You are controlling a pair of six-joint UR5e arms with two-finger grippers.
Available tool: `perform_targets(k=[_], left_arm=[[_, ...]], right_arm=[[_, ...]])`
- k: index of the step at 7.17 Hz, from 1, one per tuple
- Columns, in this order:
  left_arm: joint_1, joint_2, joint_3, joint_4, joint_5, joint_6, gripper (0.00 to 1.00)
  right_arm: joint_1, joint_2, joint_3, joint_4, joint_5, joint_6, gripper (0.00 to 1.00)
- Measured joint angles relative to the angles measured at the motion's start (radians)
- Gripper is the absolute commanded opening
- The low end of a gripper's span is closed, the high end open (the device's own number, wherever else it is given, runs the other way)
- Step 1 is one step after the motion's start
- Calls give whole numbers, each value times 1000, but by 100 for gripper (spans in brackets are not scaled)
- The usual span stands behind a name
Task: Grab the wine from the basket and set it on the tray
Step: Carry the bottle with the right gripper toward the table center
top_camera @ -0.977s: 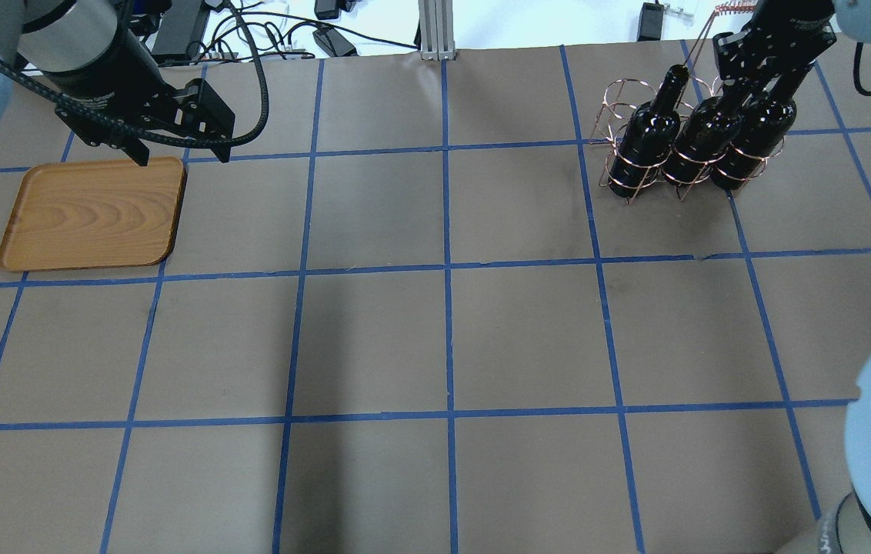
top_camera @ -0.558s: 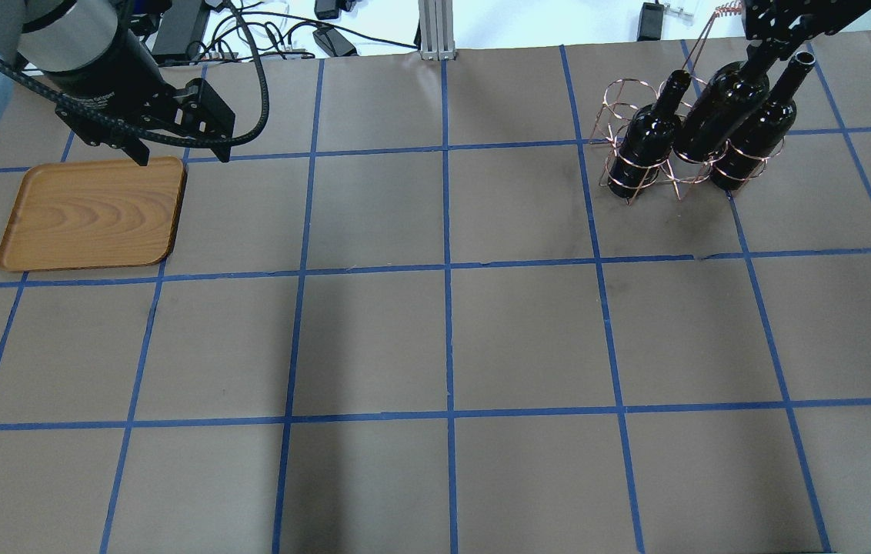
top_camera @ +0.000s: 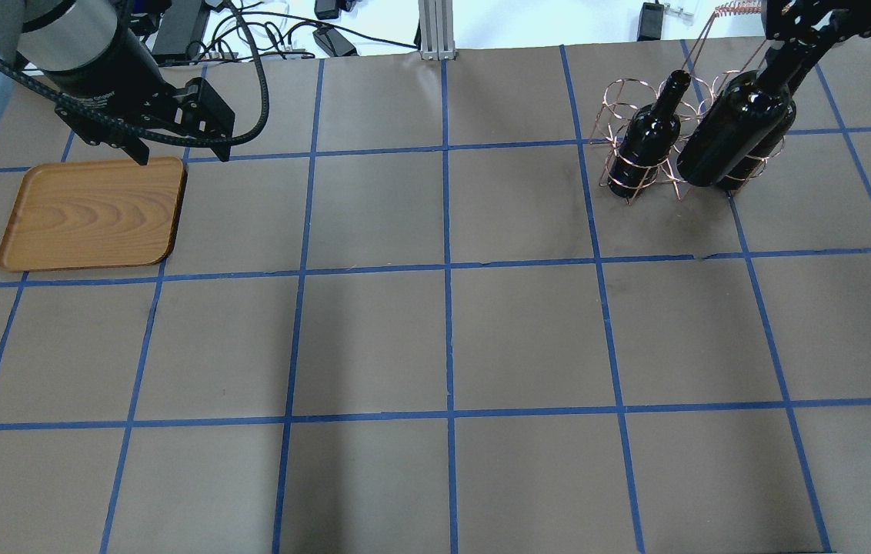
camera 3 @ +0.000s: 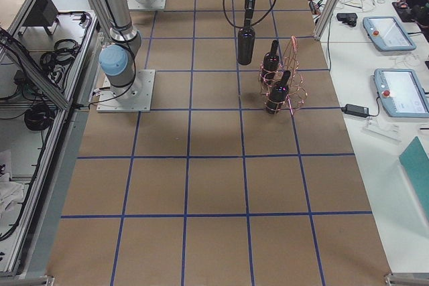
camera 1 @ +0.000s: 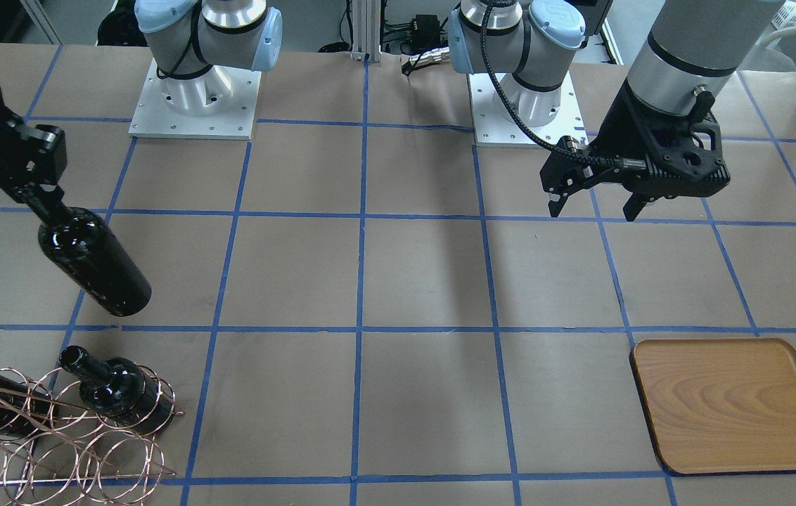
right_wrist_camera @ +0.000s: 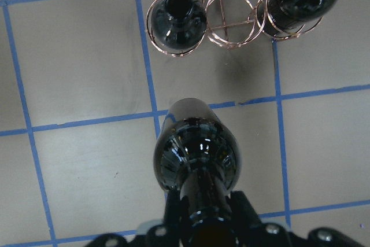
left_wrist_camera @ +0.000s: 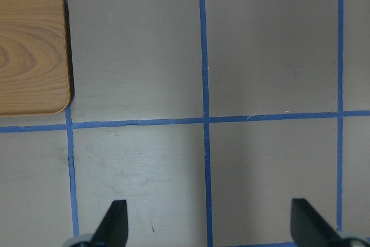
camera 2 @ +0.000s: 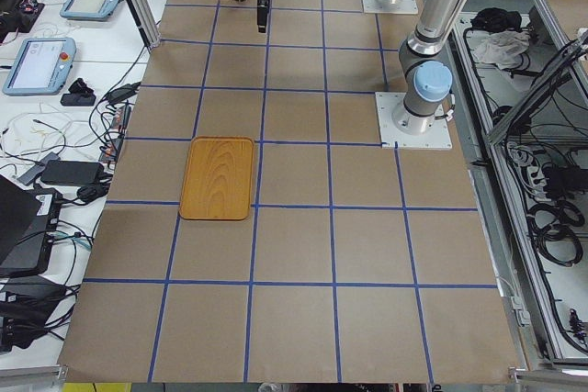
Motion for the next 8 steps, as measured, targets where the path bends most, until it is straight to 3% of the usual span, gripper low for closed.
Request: perform_targets(k=[2, 8], left_arm=[[24, 4, 9, -2, 3, 4, 100], [238, -9, 12, 6, -4, 73, 100]], right_arm=[[110, -3, 48, -2, 5, 129, 0], [461, 24, 167, -177, 14, 629, 0]])
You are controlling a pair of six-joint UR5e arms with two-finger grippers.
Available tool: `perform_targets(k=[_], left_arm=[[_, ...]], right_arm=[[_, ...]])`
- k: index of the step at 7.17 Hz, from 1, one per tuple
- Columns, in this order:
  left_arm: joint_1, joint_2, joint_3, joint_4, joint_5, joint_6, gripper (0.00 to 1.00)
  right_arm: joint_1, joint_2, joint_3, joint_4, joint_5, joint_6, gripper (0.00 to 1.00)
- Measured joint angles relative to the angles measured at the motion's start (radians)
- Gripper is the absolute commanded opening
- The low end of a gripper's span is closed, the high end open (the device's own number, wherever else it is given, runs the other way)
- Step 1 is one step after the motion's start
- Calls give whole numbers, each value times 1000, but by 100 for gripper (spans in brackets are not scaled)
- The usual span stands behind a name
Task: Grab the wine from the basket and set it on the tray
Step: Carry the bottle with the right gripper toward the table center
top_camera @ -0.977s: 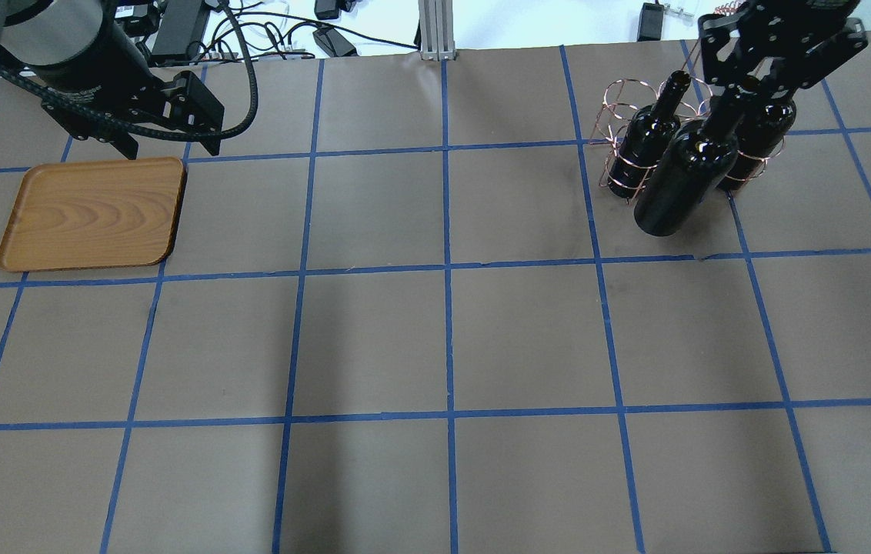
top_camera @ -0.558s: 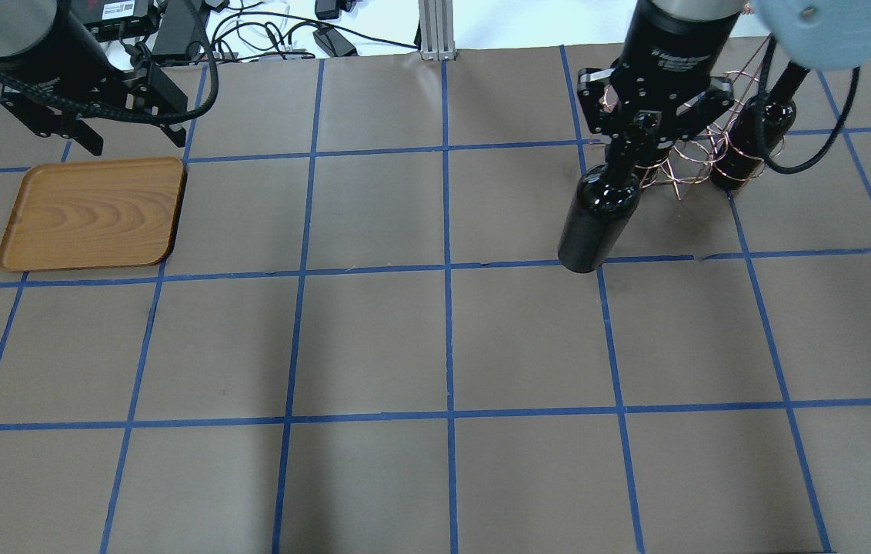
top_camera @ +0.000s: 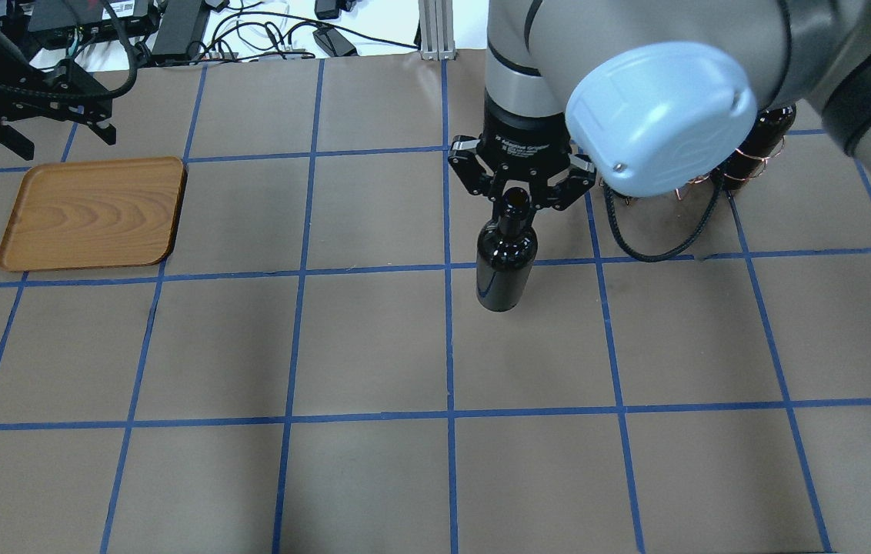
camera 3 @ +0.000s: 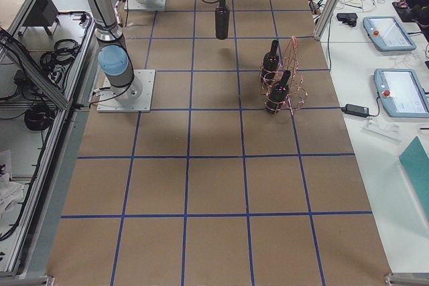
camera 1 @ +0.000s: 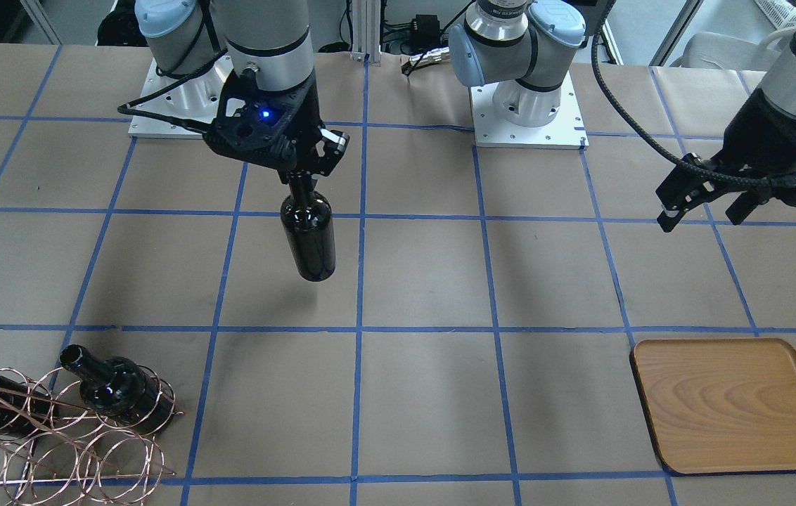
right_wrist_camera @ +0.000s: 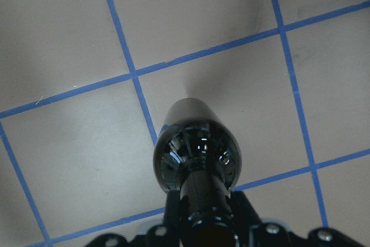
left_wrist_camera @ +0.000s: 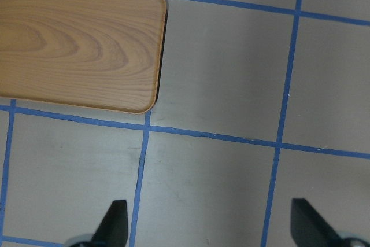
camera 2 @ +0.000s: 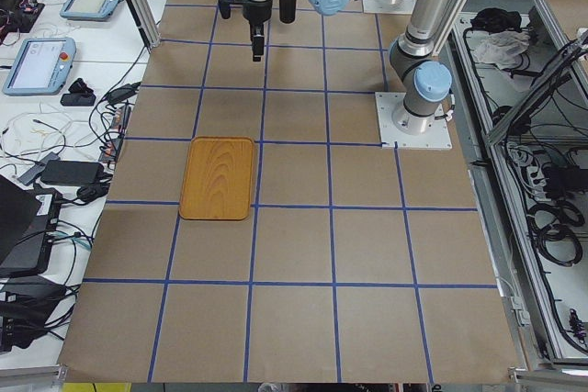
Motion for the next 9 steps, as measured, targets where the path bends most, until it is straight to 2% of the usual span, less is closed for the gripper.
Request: perform_targets(k=[4, 9], left_arm=[[37, -12, 0, 36, 0, 29, 100], [65, -16, -1, 43, -11, 80, 100]], right_arm=[[135, 75, 5, -122, 2, 153, 0], [165, 125, -28, -146, 5, 228, 2]])
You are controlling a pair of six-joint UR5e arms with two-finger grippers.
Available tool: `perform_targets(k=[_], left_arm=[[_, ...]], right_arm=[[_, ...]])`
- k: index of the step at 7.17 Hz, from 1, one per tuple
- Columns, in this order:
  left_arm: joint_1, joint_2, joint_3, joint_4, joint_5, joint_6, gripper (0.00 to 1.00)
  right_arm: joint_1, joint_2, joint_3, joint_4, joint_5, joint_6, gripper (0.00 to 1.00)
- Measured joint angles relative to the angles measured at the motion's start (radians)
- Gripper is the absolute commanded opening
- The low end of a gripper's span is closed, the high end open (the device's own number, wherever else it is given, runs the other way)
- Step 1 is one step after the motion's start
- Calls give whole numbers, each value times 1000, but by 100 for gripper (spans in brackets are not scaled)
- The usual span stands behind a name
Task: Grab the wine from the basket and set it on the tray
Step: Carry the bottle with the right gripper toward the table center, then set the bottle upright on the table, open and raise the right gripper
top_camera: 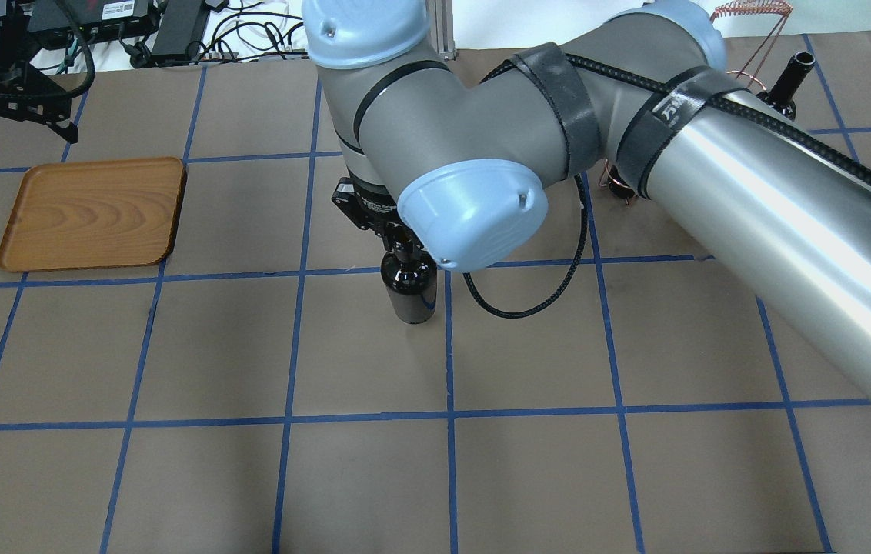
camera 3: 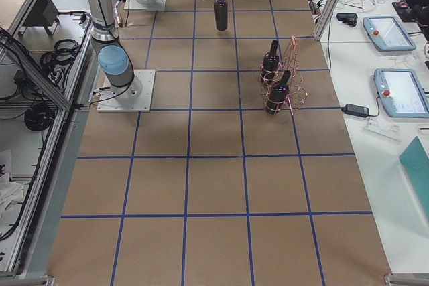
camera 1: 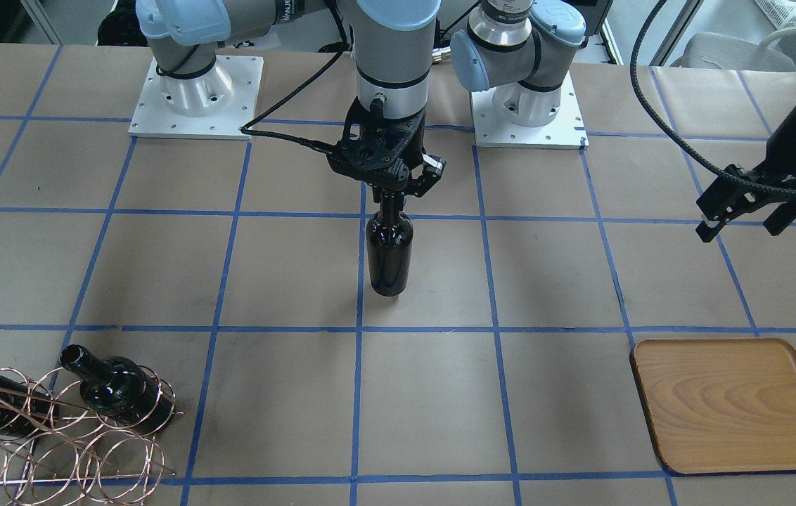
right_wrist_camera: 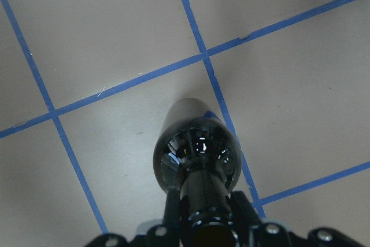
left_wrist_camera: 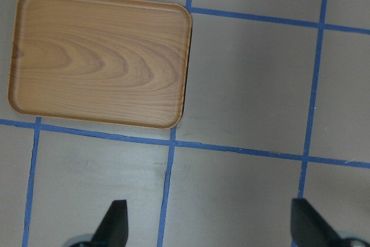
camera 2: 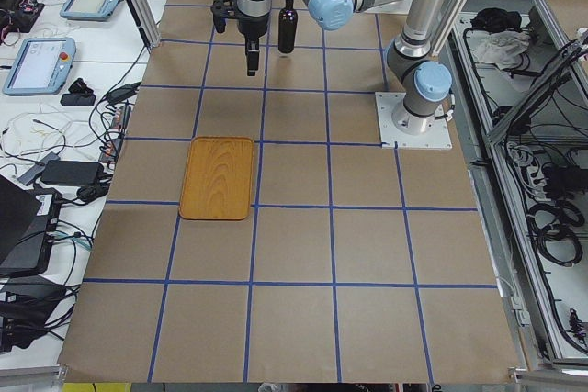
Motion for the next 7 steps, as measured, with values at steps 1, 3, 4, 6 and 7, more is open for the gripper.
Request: perform_targets(k=[1, 3, 4, 6, 7], left_arm=[[1, 0, 0, 0, -1, 1, 100], [2, 0, 0, -1, 2, 1, 100], [1, 0, 0, -1, 0, 1, 100], [0, 0, -1, -2, 1, 1, 100], [-1, 1, -2, -2, 2, 1, 100]], right_arm=[[2, 2, 0, 0, 0, 3, 5], [4, 4, -1, -1, 5, 6, 39], [5, 6, 1, -6, 13, 8, 97], [7, 11, 6, -34, 17, 4, 100], [10, 11, 8, -39, 14, 2, 100]])
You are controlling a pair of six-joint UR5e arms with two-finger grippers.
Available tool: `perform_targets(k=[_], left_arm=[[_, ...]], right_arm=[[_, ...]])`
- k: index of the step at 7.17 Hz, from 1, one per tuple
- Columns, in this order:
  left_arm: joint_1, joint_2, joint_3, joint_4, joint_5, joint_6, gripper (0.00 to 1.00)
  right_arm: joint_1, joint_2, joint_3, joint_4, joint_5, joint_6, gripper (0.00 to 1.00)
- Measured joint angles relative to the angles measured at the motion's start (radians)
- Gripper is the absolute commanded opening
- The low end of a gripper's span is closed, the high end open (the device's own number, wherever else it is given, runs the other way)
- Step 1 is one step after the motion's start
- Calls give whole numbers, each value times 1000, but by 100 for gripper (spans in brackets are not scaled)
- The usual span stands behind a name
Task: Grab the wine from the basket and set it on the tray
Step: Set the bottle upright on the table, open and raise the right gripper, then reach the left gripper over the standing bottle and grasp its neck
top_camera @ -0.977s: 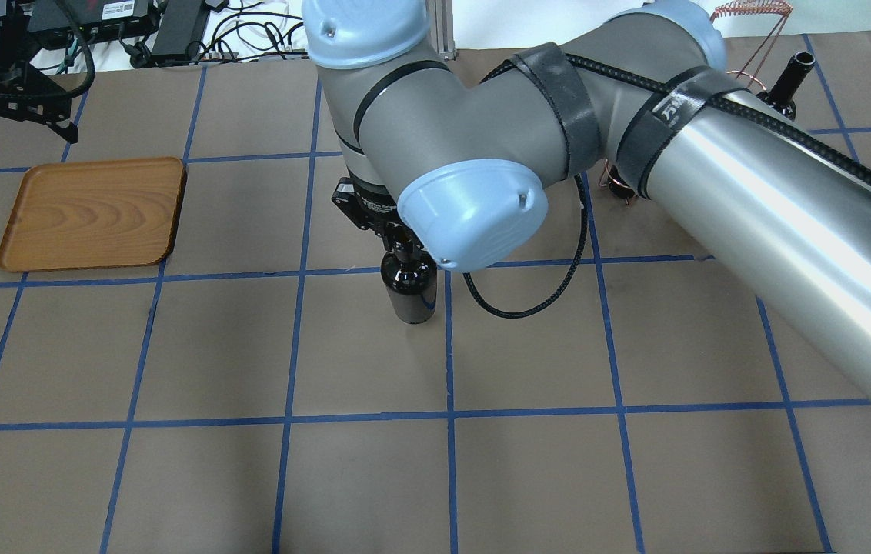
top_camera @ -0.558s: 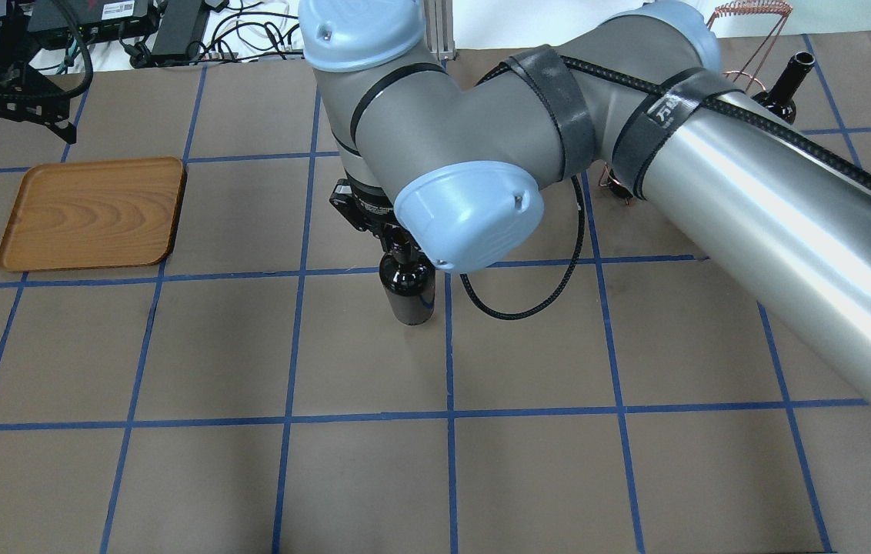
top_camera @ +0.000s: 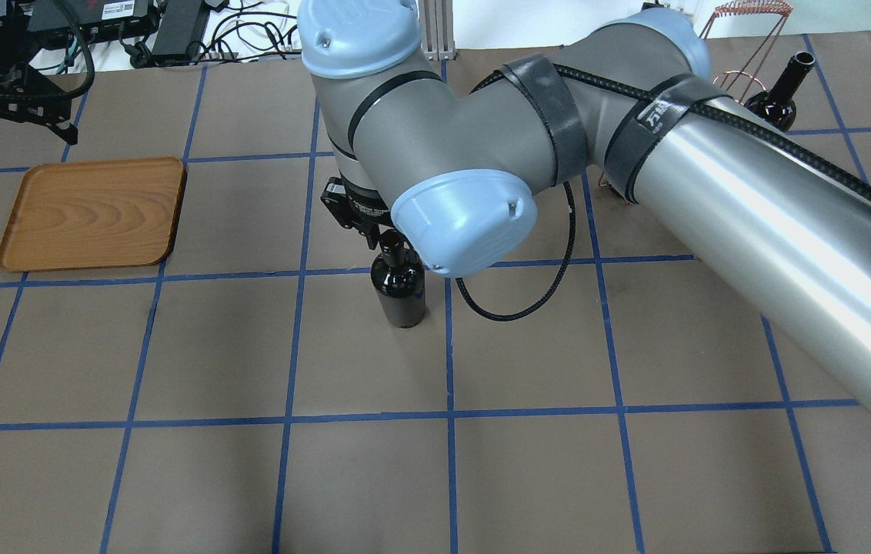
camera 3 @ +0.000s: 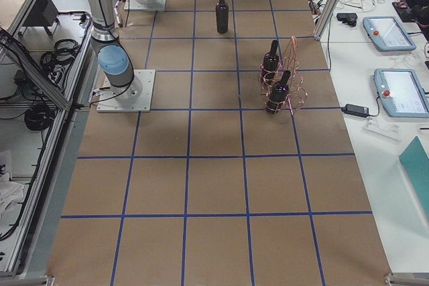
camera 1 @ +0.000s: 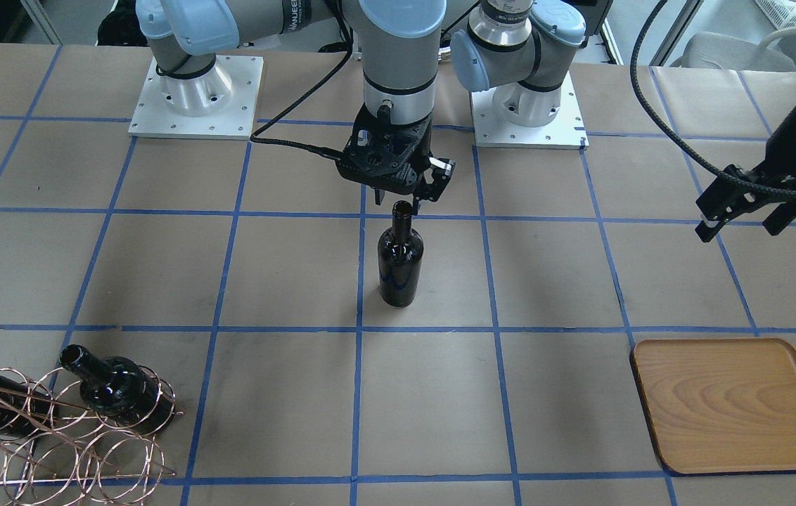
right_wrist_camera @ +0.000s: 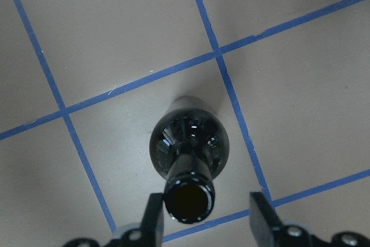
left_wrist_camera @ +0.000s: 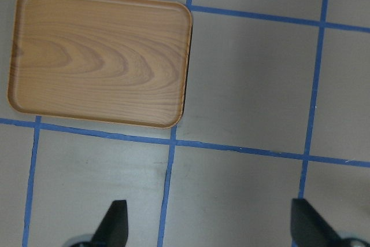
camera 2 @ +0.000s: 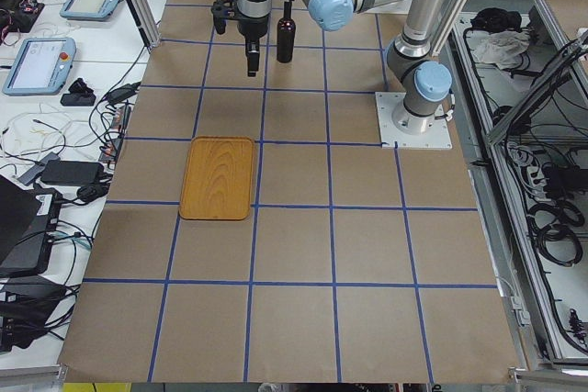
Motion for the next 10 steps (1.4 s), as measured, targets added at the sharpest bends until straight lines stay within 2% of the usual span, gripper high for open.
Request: perform_targets(k=[3, 5, 7, 10], left_arm=[[-12, -2, -5, -13, 1, -1, 100], [-50, -3, -12, -20, -5, -13, 100], [-135, 4, -14, -21, -14, -41, 100], [-300, 16, -13, -22, -14, -142, 100]], right_arm=[[7, -10, -6, -7, -3, -6, 100], [-27, -49, -12, -7, -11, -91, 100], [-156, -116, -13, 27, -8, -276, 100], [-374, -212, -13, 178, -7, -596, 100]])
